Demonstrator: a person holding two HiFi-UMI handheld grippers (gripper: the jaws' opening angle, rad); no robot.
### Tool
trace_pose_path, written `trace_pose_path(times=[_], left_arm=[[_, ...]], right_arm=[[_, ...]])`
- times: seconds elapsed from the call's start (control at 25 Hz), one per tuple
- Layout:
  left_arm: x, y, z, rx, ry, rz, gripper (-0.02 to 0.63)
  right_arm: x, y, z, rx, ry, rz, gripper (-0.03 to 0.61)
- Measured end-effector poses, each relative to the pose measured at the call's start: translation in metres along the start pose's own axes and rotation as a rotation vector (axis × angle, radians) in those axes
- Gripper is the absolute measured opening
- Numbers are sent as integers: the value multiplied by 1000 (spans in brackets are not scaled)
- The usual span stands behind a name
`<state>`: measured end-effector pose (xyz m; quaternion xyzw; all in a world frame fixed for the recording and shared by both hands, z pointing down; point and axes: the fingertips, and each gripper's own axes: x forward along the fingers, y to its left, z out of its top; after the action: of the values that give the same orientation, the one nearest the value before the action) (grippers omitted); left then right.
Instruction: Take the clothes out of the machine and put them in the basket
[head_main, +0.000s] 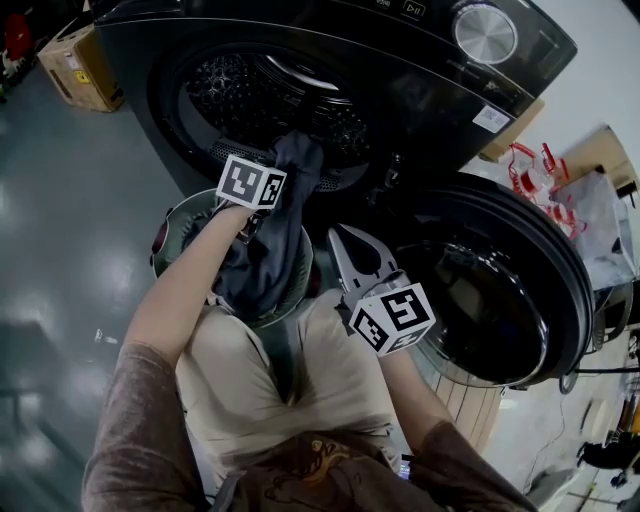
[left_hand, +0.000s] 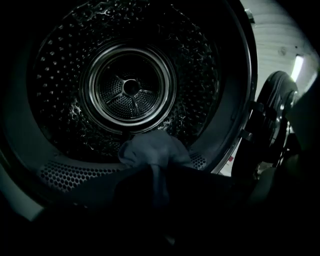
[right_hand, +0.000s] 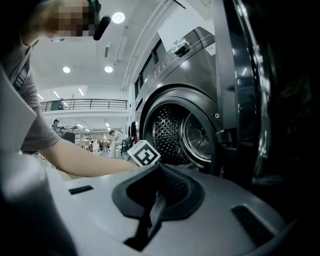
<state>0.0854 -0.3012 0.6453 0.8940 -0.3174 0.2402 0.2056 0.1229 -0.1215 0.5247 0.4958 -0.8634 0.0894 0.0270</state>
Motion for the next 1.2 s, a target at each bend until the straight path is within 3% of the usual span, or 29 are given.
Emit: trace_pose_path(times=[0.36,0.72,1.04,1.2], left_arm=[[-85,-23,5,89,-56,-30,52],[-176,-20,-38,34,-69,21,52],[-205,-20,-76,12,-17,60,62],[-206,-15,-90,32,16,92,114]], right_arm=[[11,5,-4,-2,3,44,-3],[27,17,-9,-3,8,108,-3],[44,27,-9,-1,6,142,-3],[44,32,-10,6,5,148,-3]])
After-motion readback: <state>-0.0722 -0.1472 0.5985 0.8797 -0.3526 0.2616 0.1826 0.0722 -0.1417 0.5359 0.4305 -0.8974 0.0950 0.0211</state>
